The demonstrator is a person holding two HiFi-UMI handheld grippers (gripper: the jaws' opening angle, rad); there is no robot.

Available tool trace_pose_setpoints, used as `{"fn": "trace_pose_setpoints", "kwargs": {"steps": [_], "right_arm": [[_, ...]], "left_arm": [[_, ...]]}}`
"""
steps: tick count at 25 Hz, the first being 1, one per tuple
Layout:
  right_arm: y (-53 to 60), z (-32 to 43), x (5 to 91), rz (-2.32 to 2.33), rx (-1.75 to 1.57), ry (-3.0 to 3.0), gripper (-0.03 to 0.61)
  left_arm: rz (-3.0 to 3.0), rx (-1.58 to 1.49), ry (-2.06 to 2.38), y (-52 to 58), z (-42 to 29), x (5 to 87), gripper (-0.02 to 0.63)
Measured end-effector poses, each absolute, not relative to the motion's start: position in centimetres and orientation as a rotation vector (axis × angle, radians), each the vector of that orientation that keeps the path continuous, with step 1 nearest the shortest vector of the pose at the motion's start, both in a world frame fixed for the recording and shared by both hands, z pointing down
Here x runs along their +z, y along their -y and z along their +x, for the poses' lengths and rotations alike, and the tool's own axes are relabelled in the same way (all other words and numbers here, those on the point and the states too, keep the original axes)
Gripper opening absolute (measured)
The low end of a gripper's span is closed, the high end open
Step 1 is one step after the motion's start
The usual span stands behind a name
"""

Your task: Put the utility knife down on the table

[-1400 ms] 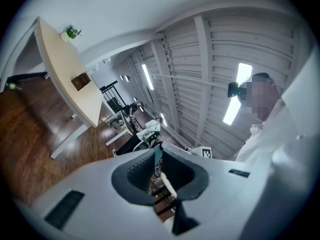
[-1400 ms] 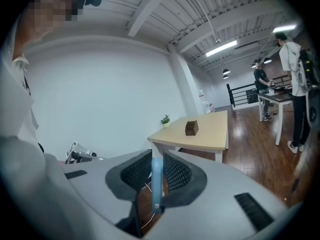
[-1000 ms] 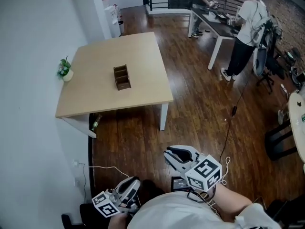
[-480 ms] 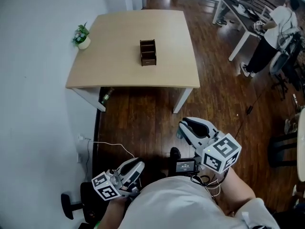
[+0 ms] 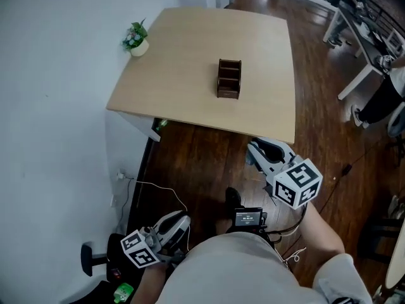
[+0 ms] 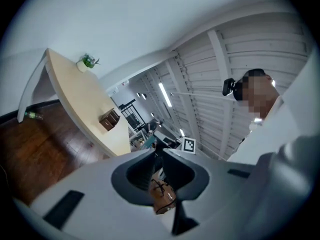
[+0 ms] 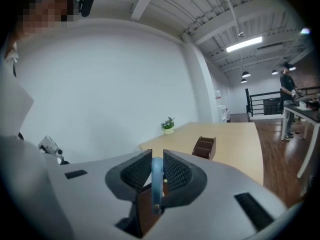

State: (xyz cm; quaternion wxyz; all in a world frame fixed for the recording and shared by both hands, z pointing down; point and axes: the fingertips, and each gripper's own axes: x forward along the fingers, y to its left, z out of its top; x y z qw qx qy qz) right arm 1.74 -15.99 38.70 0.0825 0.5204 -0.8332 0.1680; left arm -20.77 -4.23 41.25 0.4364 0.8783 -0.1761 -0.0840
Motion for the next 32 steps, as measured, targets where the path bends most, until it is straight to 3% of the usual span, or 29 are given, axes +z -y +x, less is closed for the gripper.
{"fn": "trace_pose_setpoints", "kwargs": {"steps": [8,16,32], "right_arm": [[31.9,5.6,45.7,1.31,0.236,2.416,0.069],[42.8,3.8,51.6,1.089,0.023,2.349,0.069],[48.2,2.4,56.8,0.938,-0.13,2.279,0.069]], "left_arm": [[2.149,-0.194,0.631,10.1,-17.8,41.0,0.043],[2.065,-0.178,0.825,12.0,-17.8,41.3,0.043],[1.999,-0.138,0.961,12.8,-17.7,42.1,0.043]]}}
